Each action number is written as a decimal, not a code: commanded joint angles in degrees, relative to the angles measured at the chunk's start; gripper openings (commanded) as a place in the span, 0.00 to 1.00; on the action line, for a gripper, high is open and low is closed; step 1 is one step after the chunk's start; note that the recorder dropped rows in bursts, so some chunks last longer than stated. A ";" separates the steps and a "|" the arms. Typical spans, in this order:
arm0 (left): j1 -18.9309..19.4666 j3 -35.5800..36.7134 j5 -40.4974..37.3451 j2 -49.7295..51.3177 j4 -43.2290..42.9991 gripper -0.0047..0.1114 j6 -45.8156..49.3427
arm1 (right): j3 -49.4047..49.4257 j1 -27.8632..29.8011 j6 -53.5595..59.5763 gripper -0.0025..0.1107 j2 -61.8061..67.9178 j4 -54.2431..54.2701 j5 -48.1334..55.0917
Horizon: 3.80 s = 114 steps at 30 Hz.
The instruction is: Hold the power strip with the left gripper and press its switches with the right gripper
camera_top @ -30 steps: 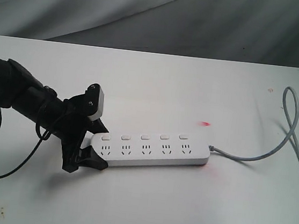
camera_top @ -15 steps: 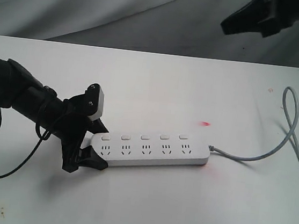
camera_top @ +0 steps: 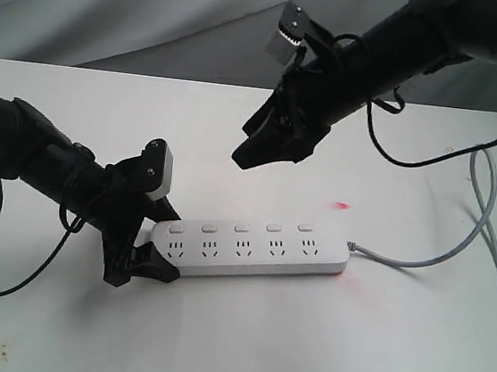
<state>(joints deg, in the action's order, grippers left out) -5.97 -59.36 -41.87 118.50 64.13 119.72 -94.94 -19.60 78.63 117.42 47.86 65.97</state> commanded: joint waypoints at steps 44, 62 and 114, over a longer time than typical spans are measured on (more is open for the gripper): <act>-0.30 -0.24 -0.14 -0.17 0.36 0.04 0.23 | -0.45 -11.24 6.84 0.53 13.72 -1.62 -21.13; -0.30 -0.24 -0.14 -0.17 0.36 0.04 0.23 | -0.45 -11.24 8.67 0.53 13.85 2.19 -22.21; -0.30 -0.24 -0.14 -0.17 0.36 0.04 0.23 | -0.45 -11.24 9.33 0.53 16.97 -1.43 -21.83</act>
<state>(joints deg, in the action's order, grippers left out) -5.97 -59.36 -41.87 118.50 64.13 119.72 -95.71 -30.63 87.88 133.92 50.81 43.77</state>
